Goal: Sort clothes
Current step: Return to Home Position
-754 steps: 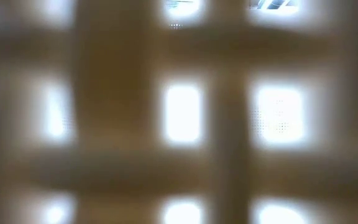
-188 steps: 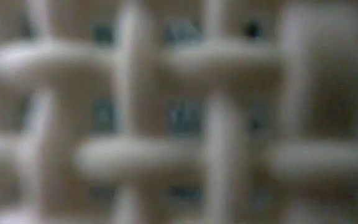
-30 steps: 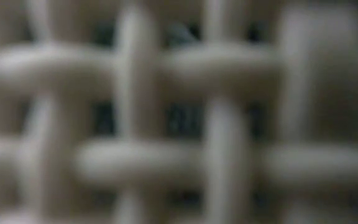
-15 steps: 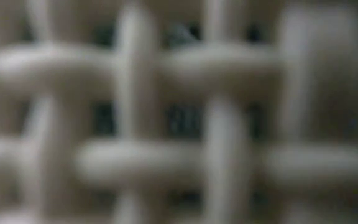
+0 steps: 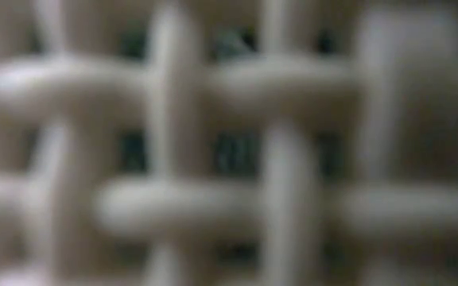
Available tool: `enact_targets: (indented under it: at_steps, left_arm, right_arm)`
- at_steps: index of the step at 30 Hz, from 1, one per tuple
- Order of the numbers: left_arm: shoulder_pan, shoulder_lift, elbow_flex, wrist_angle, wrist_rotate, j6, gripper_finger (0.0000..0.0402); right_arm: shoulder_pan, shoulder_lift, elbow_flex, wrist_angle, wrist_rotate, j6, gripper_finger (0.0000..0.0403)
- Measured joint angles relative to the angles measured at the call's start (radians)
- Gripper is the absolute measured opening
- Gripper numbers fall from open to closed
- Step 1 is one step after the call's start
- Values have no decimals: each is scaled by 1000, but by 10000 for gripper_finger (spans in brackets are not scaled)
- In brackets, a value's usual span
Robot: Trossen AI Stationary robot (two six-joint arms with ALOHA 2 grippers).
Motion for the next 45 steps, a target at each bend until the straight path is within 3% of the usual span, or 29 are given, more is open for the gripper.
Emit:
enact_targets:
  at_steps: [9, 18, 24, 45]
  left_arm:
    - [1, -1, -3, -2, 13, 50, 0]
    - [1, -1, -4, -2, 14, -45, 0]
    - [0, -1, -4, -2, 13, -43, 0]
    - [0, -1, -5, -2, 13, -44, 0]
  right_arm:
    - [-1, 0, -1, 0, 0, 26, 0]
    - [-2, 2, -1, -8, 1, 423, 16]
    - [-2, 2, -2, -14, 2, 435, 34]
    - [-2, 2, -2, -17, 3, 436, 35]
